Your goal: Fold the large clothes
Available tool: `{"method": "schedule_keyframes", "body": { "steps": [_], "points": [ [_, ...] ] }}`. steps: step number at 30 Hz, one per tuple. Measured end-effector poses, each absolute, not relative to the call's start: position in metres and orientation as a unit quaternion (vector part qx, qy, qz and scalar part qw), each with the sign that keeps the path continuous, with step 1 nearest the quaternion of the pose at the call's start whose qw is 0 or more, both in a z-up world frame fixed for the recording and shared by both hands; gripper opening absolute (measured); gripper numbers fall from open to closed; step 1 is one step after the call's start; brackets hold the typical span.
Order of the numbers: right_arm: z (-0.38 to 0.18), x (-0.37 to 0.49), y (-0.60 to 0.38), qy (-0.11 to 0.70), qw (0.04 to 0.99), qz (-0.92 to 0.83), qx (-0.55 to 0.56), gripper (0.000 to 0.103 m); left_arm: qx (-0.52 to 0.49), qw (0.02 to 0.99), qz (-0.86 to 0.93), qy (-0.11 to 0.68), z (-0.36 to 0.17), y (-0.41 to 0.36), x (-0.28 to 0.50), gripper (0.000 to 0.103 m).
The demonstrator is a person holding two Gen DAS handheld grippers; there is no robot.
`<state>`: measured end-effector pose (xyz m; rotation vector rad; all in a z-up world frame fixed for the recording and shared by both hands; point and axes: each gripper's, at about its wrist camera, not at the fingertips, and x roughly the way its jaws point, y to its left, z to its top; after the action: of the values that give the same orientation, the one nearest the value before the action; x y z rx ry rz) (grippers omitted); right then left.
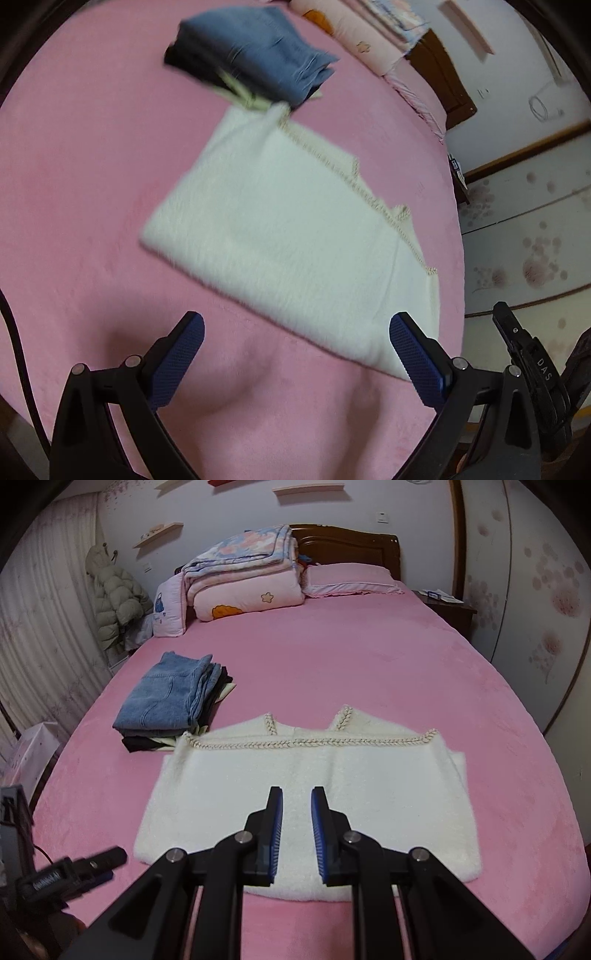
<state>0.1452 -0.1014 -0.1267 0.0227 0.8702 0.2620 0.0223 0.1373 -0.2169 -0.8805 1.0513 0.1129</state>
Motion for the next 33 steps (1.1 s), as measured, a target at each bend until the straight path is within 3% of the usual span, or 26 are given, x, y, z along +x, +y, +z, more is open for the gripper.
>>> {"method": "schedule_keyframes", "body": {
  "steps": [13, 25, 27, 29, 30, 33],
  "points": [
    [-0.216, 0.146, -0.073, 0.465, 0.870, 0.163, -0.004, 0.015, -0.518, 0.749, 0.034, 0.411, -0.334, 0.160, 0.038, 0.099],
    [-0.261, 0.162, -0.070, 0.476, 0.866, 0.153, -0.006, 0.015, -0.495, 0.795, 0.017, 0.349, -0.347, 0.188, 0.094, 0.096],
    [-0.264, 0.166, -0.072, 0.480, 0.865, 0.145, -0.004, 0.015, -0.484, 0.799, 0.023, 0.358, -0.344, 0.189, 0.102, 0.085],
    [-0.266, 0.172, -0.074, 0.486, 0.863, 0.135, -0.002, 0.015, -0.467, 0.800, 0.040, 0.376, -0.343, 0.192, 0.104, 0.059],
    [-0.266, 0.176, -0.074, 0.488, 0.863, 0.130, -0.002, 0.015, -0.449, 0.801, 0.053, 0.393, -0.342, 0.193, 0.106, 0.037],
    [-0.261, 0.186, -0.074, 0.489, 0.864, 0.121, -0.002, 0.015, -0.417, 0.813, 0.045, 0.404, -0.325, 0.190, 0.104, 0.025]
  ]
}}
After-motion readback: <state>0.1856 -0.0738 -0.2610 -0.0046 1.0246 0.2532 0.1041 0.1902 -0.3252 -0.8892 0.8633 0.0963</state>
